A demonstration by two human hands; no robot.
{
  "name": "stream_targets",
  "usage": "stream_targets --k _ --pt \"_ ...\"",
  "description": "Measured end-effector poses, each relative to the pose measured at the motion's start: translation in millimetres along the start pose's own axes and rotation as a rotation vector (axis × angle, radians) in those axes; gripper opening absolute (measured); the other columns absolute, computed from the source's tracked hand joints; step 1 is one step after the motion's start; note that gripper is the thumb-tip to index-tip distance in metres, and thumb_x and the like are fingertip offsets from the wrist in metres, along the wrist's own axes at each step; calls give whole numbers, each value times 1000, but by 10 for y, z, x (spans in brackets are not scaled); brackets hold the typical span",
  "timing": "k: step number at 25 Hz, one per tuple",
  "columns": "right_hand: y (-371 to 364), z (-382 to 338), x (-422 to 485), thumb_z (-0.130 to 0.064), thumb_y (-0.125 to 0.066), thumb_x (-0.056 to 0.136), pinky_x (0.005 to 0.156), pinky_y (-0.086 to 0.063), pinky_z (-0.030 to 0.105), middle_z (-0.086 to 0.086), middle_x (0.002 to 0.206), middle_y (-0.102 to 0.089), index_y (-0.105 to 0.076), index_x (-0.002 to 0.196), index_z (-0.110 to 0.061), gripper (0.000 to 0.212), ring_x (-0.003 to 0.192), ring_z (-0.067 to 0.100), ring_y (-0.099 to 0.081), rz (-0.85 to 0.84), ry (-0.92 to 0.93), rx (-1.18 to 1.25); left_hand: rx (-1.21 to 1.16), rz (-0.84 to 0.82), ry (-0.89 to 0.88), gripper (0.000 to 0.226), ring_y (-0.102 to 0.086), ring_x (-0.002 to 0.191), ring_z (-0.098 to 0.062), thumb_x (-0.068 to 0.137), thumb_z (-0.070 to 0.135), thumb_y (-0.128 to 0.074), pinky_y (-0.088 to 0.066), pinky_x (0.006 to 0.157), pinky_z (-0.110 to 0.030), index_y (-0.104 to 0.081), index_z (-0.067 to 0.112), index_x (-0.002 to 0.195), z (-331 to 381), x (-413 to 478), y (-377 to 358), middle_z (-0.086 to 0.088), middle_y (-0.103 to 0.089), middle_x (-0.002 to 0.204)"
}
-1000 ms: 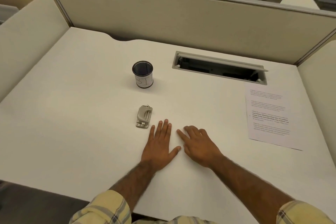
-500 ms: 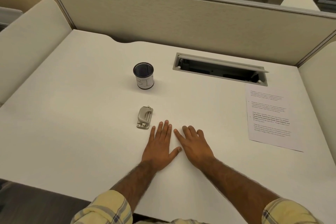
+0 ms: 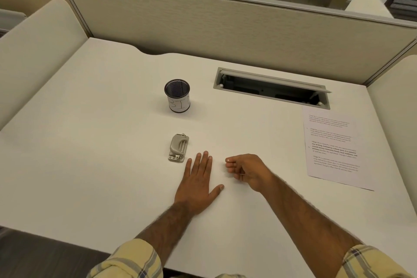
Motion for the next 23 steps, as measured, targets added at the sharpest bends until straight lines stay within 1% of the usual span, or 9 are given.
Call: stream_targets --k 3,6,9,12,14,18,19,21,23 --pt "-44 20 20 -8 -71 88 64 -53 29 9 86 -77 -78 97 -2 13 71 18 -70 -44 -37 88 -1 -6 1 92 15 159 -23 100 70 -23 3 127 -50 -2 9 164 -1 -4 17 -8 10 173" --pt "-176 -211 73 -7 -73 86 65 -56 29 10 88 -78 -78 100 0 16 72 18 -71 -79 -7 107 -8 3 -4 91 14 159 -24 100 70 -23 4 126 -50 -1 9 164 14 -17 37 -8 10 173" --pt "-407 -762 166 -8 -77 85 66 -57 29 10 86 -78 -77 100 0 17 71 17 -71 -78 68 92 -37 14 1 91 16 159 -22 100 71 -21 6 125 -49 1 11 164 9 -21 33 -6 15 172" --pt "-707 -1470 282 -10 -76 86 67 -55 29 8 84 -77 -76 101 -1 17 70 16 -70 -35 181 3 -65 27 -5 91 18 158 -22 100 72 -21 7 125 -48 3 13 164 7 -15 32 -4 16 173" --pt "-949 -1916 335 -10 -74 87 65 -53 28 8 83 -75 -74 102 0 18 69 15 -68 -10 272 -83 -76 35 -12 91 17 159 -23 100 71 -22 7 125 -48 3 12 164 0 -23 33 -6 15 173" --pt "-1366 -2574 405 -6 -68 87 61 -48 26 12 86 -71 -70 88 -3 4 65 16 -64 81 413 -305 -109 61 -28 91 14 159 -26 101 69 -26 6 124 -50 -1 10 164 3 -25 57 -8 12 173" --pt "-1471 -2694 432 -3 -66 86 60 -46 26 12 85 -69 -71 89 -2 6 65 19 -61 113 441 -401 -115 70 -30 91 13 159 -27 101 69 -27 5 124 -50 -2 9 164 0 -27 68 -8 10 173" --pt "-1643 -2873 483 2 -59 85 59 -40 27 13 82 -62 -69 88 -3 11 70 25 -53 197 497 -687 -123 83 -32 90 10 159 -28 101 68 -29 5 123 -50 -5 9 164 5 -32 86 -9 7 173" --pt "-1772 -2974 517 4 -53 85 61 -42 29 15 85 -62 -69 91 4 17 74 27 -54 278 566 -916 -132 89 -32 90 11 159 -28 100 68 -30 6 123 -50 -5 9 164 -1 -36 89 -9 8 173"
Point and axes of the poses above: each hand's wrist, its own x-axis towards the middle knuckle, its own y-axis out of the back of the hand, z = x × y, the point moved 8 cm from there along x, towards the middle knuckle
